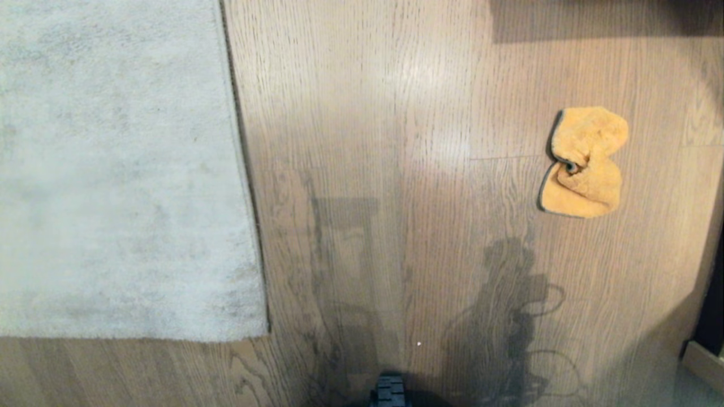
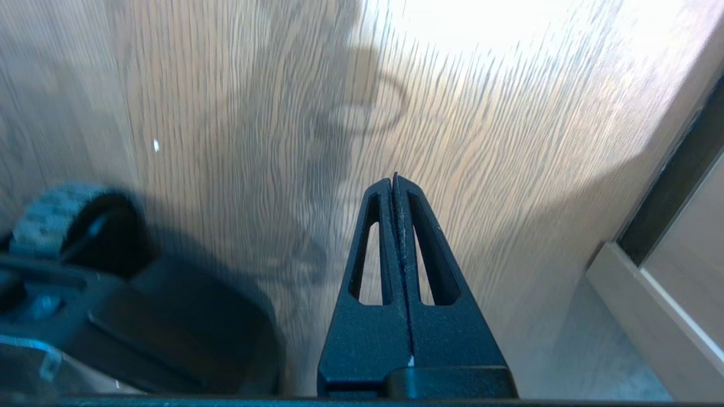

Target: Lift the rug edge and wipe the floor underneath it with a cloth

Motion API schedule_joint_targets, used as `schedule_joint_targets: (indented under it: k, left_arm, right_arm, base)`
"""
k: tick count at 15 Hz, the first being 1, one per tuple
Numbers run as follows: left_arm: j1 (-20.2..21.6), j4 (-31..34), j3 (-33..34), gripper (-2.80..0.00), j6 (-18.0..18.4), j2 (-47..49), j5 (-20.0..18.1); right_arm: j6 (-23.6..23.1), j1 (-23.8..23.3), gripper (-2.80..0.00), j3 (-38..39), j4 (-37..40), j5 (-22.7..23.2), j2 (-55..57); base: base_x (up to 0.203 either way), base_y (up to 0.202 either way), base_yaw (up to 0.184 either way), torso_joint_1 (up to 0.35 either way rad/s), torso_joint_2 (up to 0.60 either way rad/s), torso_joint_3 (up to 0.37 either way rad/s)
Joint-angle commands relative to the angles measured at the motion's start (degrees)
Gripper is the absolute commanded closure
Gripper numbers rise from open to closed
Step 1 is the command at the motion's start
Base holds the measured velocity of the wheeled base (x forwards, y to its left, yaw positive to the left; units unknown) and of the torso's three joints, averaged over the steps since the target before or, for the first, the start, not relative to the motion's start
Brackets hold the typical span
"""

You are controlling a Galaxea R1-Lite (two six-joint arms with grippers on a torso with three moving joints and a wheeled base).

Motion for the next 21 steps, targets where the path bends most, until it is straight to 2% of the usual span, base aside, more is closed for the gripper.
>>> schedule_joint_targets:
  k: [1, 6, 9, 21]
  left_arm:
    - [0.00, 0.02, 0.01, 0.00, 0.00, -0.02, 0.04]
    - [0.00, 0.02, 0.01, 0.00, 0.00, -0.02, 0.04]
    - [0.00, -0.06, 0.01, 0.00, 0.00, -0.02, 0.04]
    - [0.00, -0.06, 0.10, 0.00, 0.00, -0.02, 0.04]
  right_arm:
    - [0.45, -0.07, 0.00, -0.05, -0.03, 0.01, -3.67]
    - [1.77, -0.09, 0.00, 0.00, 0.03, -0.06, -4.99]
    - [5.21, -0.09, 0.00, 0.00, 0.06, -0.43, -4.99]
    - [5.43, -0.09, 0.00, 0.00, 0.06, -0.43, -4.99]
  base:
    - [0.000, 0.000, 0.000, 0.000, 0.00, 0.000]
    - [0.000, 0.000, 0.000, 0.000, 0.00, 0.000]
    - [0.000, 0.000, 0.000, 0.000, 0.00, 0.000]
    - [0.000, 0.000, 0.000, 0.000, 0.00, 0.000]
